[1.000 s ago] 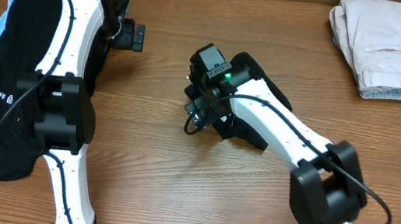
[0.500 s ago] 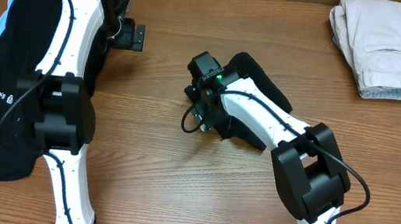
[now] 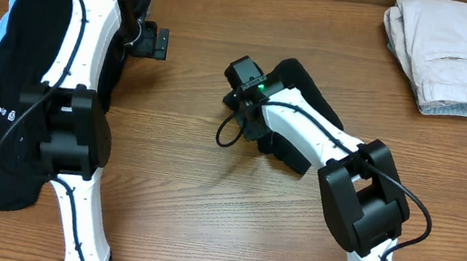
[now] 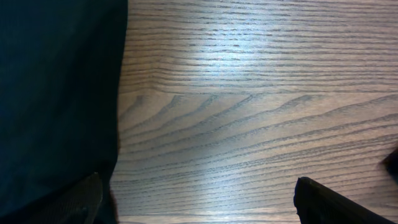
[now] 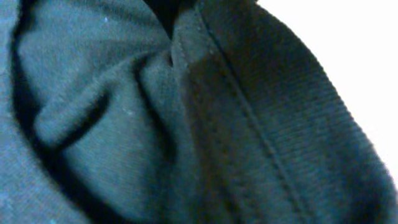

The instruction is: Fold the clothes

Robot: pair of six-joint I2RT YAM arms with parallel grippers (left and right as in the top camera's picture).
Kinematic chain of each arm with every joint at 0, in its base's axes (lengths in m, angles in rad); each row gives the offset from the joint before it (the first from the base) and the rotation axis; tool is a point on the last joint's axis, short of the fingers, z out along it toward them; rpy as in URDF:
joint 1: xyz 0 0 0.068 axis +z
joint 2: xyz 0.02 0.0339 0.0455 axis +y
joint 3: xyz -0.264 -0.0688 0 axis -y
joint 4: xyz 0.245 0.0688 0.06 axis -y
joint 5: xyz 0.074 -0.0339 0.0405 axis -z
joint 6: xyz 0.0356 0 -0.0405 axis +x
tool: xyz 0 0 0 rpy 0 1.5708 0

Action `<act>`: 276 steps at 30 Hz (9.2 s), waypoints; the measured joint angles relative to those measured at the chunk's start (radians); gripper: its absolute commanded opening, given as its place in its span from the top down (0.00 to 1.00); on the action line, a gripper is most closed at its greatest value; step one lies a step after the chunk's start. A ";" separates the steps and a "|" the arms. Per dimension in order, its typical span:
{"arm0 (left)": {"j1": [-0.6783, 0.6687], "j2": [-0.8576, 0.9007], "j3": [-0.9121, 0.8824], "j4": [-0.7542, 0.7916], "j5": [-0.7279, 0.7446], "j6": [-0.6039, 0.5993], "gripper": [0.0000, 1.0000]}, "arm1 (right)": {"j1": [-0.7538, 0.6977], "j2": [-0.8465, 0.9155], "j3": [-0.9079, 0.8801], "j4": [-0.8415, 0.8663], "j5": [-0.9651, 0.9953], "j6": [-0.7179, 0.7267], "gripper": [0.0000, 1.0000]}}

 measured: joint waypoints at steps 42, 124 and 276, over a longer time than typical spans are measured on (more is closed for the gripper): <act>0.000 0.000 0.000 0.018 0.000 -0.003 0.00 | -0.769 -0.049 0.805 0.039 0.241 -0.195 0.96; 0.000 0.000 0.000 0.192 0.000 -0.011 0.00 | -0.794 -0.519 0.866 -0.608 -0.635 -0.079 0.00; 0.015 -2.222 -2.084 1.325 0.154 -0.006 0.00 | -0.583 -2.145 -1.595 0.860 -0.418 0.032 0.00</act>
